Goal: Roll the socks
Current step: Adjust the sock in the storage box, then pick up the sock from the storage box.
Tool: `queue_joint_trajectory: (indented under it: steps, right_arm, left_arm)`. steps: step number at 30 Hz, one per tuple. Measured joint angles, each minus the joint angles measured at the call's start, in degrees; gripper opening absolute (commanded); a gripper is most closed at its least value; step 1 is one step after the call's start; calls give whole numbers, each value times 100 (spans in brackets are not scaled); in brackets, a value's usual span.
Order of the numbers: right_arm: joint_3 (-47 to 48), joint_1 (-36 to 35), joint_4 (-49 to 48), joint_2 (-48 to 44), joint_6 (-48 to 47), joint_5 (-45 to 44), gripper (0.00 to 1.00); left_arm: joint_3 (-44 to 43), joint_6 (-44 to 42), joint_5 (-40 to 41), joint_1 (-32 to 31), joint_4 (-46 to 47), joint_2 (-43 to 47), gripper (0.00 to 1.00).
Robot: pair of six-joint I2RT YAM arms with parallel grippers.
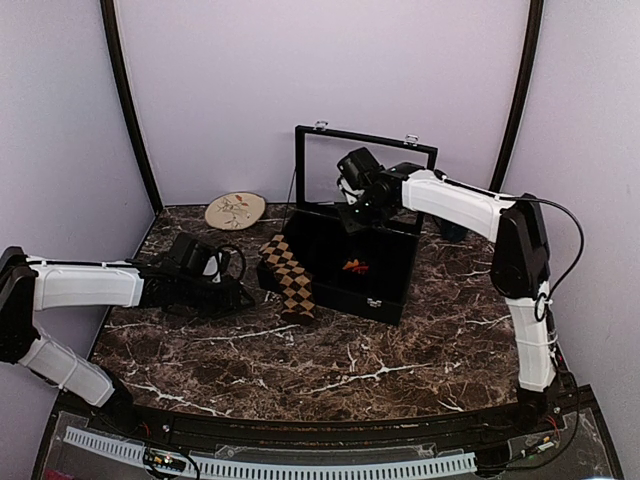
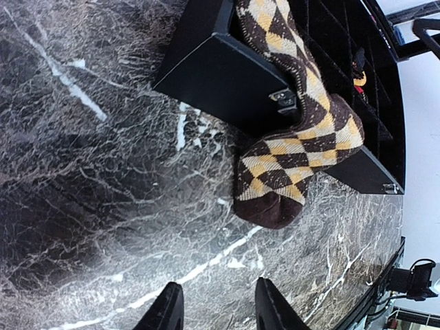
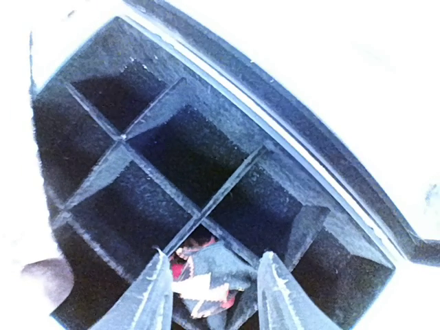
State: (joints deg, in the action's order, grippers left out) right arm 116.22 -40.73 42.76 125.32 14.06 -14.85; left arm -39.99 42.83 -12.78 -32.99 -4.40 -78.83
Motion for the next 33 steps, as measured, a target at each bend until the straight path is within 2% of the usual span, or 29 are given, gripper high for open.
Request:
queue_joint_trajectory:
  steps: [6, 13, 20, 26, 33]
  right_arm:
    - [-850, -289, -190, -905, 83, -9, 48]
    - [-2041, -1333, -535, -1746, 490, 203, 49]
    - [-2798, -2127, -1003, -1792, 1322, 396, 49]
    - [-3064, -2243, -1405, -1596, 1974, 455, 52]
    - [-3014, -2249, -1576, -863, 2544, 321, 54]
  left_arm:
    - [-125, -17, -35, 0, 90, -229, 40]
    - [-125, -13, -166, 0, 162, -304, 41]
    - [-101, -2, -299, 0, 306, -302, 41]
    - [92, 42, -332, 0, 332, -195, 41]
    - [286, 114, -374, 0, 330, 131, 41]
